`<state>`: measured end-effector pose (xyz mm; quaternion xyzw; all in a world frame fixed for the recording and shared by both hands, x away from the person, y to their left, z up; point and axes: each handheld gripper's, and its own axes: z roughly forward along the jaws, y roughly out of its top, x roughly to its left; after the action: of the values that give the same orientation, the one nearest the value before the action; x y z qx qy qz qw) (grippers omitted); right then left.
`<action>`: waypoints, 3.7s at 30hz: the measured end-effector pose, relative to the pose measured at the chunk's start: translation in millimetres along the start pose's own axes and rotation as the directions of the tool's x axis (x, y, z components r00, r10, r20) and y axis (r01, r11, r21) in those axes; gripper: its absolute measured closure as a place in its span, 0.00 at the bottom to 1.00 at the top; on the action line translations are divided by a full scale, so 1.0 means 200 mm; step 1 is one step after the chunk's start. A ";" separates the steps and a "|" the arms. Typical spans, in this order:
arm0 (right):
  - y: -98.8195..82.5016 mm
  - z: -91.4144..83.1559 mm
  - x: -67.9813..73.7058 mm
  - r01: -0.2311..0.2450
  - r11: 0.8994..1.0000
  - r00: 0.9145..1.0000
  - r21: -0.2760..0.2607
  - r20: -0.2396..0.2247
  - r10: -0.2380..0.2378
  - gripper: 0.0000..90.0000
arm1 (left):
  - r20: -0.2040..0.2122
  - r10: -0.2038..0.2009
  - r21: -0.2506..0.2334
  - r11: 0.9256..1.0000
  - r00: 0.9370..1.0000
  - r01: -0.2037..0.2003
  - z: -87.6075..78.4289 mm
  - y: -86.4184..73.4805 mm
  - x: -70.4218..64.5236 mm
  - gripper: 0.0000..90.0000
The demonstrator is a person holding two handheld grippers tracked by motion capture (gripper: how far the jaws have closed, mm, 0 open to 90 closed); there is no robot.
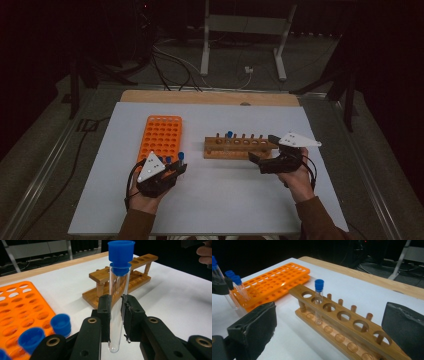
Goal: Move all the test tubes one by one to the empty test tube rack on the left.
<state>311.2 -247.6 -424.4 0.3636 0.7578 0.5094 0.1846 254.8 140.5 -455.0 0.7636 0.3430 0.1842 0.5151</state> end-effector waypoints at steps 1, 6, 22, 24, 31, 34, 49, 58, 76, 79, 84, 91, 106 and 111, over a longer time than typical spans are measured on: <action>-0.01 0.00 0.00 -0.005 1.000 1.000 -0.001 0.001 0.005 0.00 | -0.003 0.000 0.000 1.000 1.000 0.000 0.00 0.00 0.00 0.87; -0.03 -0.02 -0.02 -0.010 1.000 1.000 -0.007 0.015 0.010 0.00 | -0.003 -0.004 -0.003 1.000 1.000 0.004 -0.03 -0.01 0.02 0.87; -0.09 -0.07 -0.07 -0.033 0.999 0.999 -0.036 0.034 0.035 0.00 | 0.009 -0.008 -0.019 1.000 1.000 0.008 -0.12 -0.02 0.05 0.87; -0.09 -0.07 -0.08 -0.035 0.998 0.999 -0.044 0.033 0.036 0.00 | 0.009 -0.006 -0.022 1.000 1.000 0.006 -0.13 -0.02 0.06 0.87; -0.10 -0.08 -0.09 -0.043 0.998 0.998 -0.045 0.033 0.045 0.00 | 0.011 -0.016 -0.024 1.000 1.000 0.017 -0.18 -0.02 0.07 0.87; -0.10 -0.09 -0.09 -0.049 0.998 0.998 -0.048 0.036 0.051 0.00 | 0.012 -0.017 -0.031 0.999 1.000 0.017 -0.21 -0.02 0.08 0.87; -0.11 -0.10 -0.10 -0.060 0.997 0.998 -0.057 0.032 0.062 0.00 | -0.033 -0.038 -0.053 0.998 0.999 0.036 -0.31 -0.03 0.15 0.87; -0.11 -0.10 -0.10 -0.063 0.996 0.997 -0.059 0.032 0.065 0.00 | -0.113 -0.072 -0.086 0.994 0.991 0.062 -0.37 -0.05 0.21 0.87; -0.11 -0.09 -0.10 -0.067 0.996 0.997 -0.056 0.026 0.069 0.00 | -0.247 -0.124 -0.077 0.991 0.961 0.108 -0.26 -0.14 0.32 0.87; -0.11 -0.08 -0.10 -0.070 0.996 0.997 -0.054 0.022 0.071 0.00 | -0.246 -0.123 -0.060 0.992 0.962 0.111 -0.24 -0.15 0.32 0.87; -0.12 -0.08 -0.09 -0.069 0.996 0.997 -0.054 0.019 0.070 0.00 | -0.245 -0.132 -0.034 0.991 0.960 0.128 -0.22 -0.18 0.34 0.87; -0.12 -0.08 -0.10 -0.074 0.996 0.997 -0.055 0.018 0.075 0.00 | -0.250 -0.108 0.090 0.987 0.962 0.134 -0.18 -0.21 0.33 0.87; -0.12 -0.08 -0.09 -0.069 0.996 0.997 -0.053 0.017 0.070 0.00 | -0.268 -0.058 0.194 0.974 0.962 0.112 -0.13 -0.22 0.32 0.87; -0.12 -0.07 -0.09 -0.068 0.997 0.998 -0.047 0.015 0.069 0.00 | -0.268 -0.067 0.191 0.974 0.961 0.121 -0.14 -0.22 0.32 0.87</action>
<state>305.0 -275.2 -442.6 0.3890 0.7313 0.5300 0.1817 267.6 214.5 -488.2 0.7647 0.4607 0.2215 0.3923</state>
